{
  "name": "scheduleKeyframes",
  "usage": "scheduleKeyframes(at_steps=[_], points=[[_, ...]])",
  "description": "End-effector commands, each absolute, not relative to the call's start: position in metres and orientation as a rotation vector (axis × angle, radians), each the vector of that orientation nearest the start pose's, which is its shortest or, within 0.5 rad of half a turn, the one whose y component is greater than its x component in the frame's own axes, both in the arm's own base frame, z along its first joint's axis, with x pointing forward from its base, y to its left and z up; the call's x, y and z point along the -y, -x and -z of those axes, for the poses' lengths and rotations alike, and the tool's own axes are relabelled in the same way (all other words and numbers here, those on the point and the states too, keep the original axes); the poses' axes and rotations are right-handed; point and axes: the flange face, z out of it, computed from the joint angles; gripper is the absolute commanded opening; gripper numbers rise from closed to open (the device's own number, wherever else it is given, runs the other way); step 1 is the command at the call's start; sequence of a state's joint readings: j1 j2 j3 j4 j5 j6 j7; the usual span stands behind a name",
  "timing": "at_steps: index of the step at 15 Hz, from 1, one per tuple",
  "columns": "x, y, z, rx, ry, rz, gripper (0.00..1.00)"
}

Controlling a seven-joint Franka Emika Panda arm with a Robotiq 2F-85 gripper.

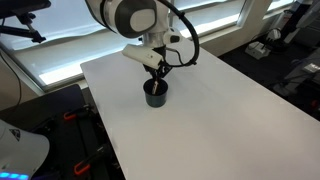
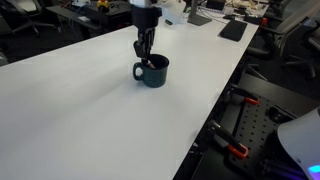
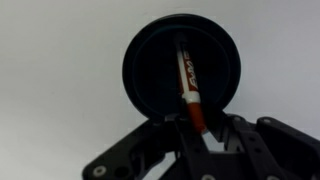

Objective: Put the red marker on the table.

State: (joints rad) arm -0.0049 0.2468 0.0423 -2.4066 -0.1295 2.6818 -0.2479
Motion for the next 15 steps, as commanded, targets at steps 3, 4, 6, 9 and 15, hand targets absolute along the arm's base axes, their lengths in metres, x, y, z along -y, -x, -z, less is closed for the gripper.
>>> scheduleKeyframes(at_steps=[3,4,6,9,15], points=[[-0.022,-0.496,-0.210,0.683,3.098,0.018,0.05],[-0.022,-0.497,-0.212,0.683,3.094,0.014,0.05],[-0.025,-0.500,-0.227,0.660,3.082,-0.018,0.05],[-0.029,-0.510,-0.255,0.614,3.058,-0.043,0.05],[-0.025,-0.553,-0.316,0.447,3.069,0.078,0.05]])
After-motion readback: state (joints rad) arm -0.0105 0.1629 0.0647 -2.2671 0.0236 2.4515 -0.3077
